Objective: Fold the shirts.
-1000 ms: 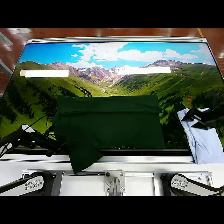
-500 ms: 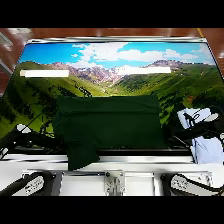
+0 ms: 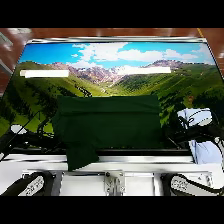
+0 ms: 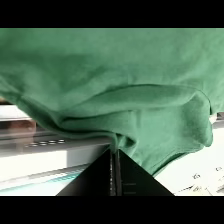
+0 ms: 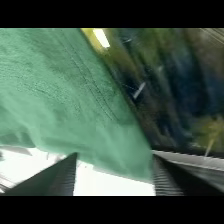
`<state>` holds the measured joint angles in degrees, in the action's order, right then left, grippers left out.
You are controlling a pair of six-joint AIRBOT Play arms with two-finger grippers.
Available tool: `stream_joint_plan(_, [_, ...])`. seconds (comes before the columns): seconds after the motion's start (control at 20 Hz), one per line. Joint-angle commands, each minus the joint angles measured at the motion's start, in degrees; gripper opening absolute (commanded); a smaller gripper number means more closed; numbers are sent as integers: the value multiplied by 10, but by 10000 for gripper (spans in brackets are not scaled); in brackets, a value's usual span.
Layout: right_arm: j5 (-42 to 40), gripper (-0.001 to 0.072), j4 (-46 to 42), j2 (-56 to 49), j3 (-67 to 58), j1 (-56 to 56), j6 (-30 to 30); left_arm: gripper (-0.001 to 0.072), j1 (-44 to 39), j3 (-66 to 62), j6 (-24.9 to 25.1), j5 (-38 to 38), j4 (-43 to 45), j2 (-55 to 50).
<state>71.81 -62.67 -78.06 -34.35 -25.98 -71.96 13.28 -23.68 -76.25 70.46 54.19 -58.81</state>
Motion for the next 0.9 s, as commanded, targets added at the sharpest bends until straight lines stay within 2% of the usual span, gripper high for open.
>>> stream_joint_plan(0.0, [-33,490,-3,-1,27,1,7,44,0,-2,0,1,0,3])
stream_joint_plan(0.05, [-32,489,2,-1,27,1,12,44,1,-5,0,1,0,3])
stream_joint_plan(0.1, [-30,404,11,-1,27,1,21,45,1,-12,2,1,0,3])
stream_joint_plan(0.15, [-31,250,19,-1,27,1,23,44,0,-23,2,1,0,3])
stream_joint_plan(0.25, [-26,89,54,-1,26,1,55,44,0,-51,2,3,0,3])
stream_joint_plan(0.3, [-21,61,66,-1,21,1,66,44,1,-68,2,10,2,3])
stream_joint_plan(0.45, [-9,61,83,0,-21,1,74,44,3,-122,2,27,6,3])
stream_joint_plan(0.6, [-3,61,153,-1,-76,5,74,44,11,-177,2,18,6,-10])
stream_joint_plan(0.85, [-90,60,122,-1,-179,102,29,44,10,-283,2,16,5,-104])
